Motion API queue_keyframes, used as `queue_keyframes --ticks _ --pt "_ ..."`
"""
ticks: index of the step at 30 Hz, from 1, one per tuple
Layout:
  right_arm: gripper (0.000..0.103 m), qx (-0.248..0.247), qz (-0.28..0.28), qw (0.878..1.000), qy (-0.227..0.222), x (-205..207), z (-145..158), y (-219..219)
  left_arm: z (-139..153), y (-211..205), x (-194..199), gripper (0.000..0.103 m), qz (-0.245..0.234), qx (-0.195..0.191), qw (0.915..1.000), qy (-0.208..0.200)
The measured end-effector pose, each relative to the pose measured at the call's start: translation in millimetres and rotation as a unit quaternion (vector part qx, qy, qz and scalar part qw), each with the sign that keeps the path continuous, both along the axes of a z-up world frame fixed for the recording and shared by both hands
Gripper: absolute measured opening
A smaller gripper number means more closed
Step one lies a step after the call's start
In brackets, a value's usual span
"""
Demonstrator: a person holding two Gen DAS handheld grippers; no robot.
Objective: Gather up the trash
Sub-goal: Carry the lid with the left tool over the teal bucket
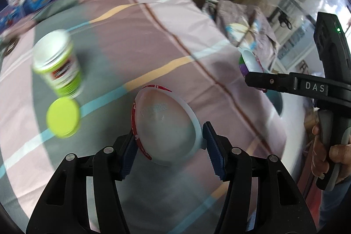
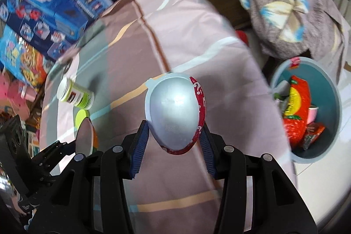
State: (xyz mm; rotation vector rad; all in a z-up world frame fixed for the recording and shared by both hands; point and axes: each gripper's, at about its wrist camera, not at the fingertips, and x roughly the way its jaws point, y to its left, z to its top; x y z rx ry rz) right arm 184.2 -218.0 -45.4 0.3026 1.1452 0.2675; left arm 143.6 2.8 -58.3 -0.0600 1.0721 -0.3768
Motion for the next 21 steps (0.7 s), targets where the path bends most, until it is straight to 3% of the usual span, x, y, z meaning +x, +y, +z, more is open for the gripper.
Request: queue_keyframes --ticks 21 --pt "0.044 0.024 -0.157 0.987 -0.036 -49 8 -186 26 -179 18 0.058 -0.150 0.041 0.9876 -0.026"
